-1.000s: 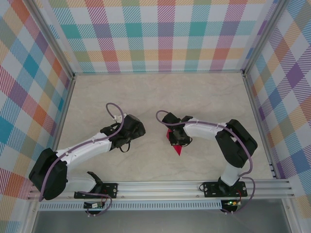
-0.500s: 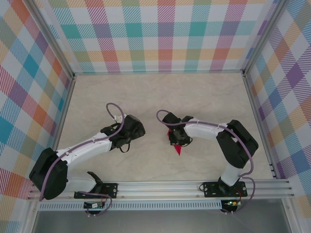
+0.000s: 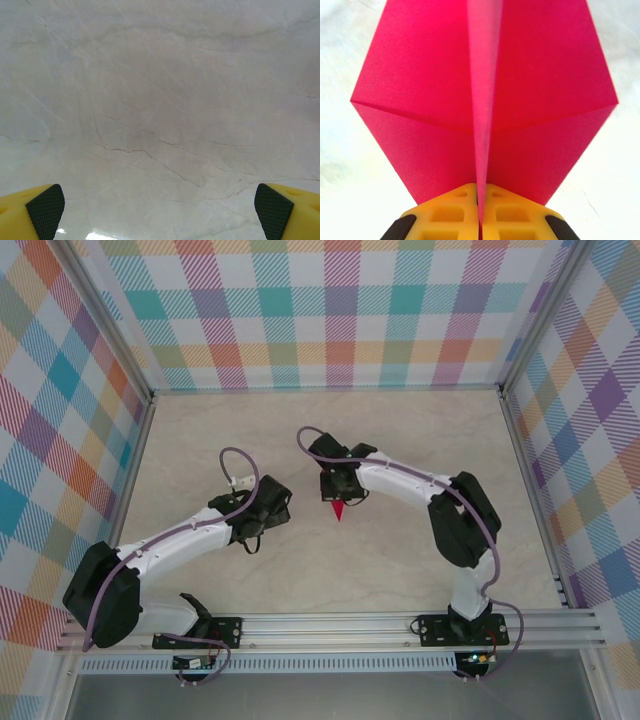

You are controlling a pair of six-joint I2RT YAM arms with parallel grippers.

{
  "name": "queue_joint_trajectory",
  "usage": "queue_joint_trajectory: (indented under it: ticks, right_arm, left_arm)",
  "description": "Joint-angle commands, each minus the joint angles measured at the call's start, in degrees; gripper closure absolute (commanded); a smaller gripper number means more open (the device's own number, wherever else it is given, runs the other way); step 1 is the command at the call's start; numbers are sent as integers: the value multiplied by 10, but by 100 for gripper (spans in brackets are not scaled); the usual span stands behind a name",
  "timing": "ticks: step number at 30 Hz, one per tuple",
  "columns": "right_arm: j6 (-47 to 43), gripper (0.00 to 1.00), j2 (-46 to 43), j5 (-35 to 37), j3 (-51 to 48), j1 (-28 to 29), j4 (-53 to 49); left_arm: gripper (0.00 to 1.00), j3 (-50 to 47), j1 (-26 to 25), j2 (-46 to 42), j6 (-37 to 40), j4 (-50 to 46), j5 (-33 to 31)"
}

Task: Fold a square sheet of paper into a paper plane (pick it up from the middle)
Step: Move the paper plane to the center of the table.

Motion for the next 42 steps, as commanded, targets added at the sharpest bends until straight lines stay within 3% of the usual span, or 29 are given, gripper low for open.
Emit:
queue_joint_trajectory:
  ticks: [1, 9, 17, 33, 38, 42]
  right_arm:
    - [-25, 94, 49, -3, 62, -14, -38]
    - [-48, 93, 126, -22, 169, -50, -46]
    - [-71, 93, 199, -57, 248, -85, -72]
    - [-78, 83, 253, -85, 272, -99, -93]
    - [-74, 82, 249, -83, 289, -99, -110]
    - [-71, 75, 211, -86, 306, -99, -123]
  left_arm:
    - [0, -4, 11, -25, 9, -40, -25]
    - [0, -44, 19, -83, 16, -26, -9]
    - [0, -53, 20, -82, 9, -9, 7]
    - [0, -48, 21, -62, 3, 2, 22]
    - [0, -45, 21, -64, 5, -2, 21]
    - [0, -34, 21, -64, 8, -13, 12]
